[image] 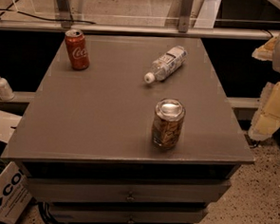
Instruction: Move coke can near blue plastic bottle
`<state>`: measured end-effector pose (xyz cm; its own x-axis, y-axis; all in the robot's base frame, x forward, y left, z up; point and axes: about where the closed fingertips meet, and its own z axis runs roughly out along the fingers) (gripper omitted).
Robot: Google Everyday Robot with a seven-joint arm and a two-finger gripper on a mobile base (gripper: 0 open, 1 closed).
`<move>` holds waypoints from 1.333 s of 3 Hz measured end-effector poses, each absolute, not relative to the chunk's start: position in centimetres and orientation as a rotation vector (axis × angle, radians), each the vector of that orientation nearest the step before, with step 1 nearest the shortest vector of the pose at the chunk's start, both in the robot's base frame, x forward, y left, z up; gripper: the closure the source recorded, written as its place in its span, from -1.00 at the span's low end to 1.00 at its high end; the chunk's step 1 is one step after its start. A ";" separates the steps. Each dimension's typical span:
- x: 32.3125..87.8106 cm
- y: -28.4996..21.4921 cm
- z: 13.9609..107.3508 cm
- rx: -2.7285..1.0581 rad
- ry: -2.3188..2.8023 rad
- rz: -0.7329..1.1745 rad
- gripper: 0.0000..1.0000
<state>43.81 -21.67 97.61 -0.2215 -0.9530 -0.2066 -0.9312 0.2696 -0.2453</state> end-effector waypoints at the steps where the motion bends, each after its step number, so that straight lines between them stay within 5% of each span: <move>1: 43.8 -21.7 97.6 -1.725 2.232 -0.098 -1.00; 4: 49.9 -17.3 97.8 -1.572 2.132 0.089 -1.00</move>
Offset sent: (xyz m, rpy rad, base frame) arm 0.0273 0.0226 -0.0079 0.0940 -0.0141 0.0294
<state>49.88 -17.29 97.80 -0.2198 -0.8818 -0.4174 -0.9136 0.3361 -0.2290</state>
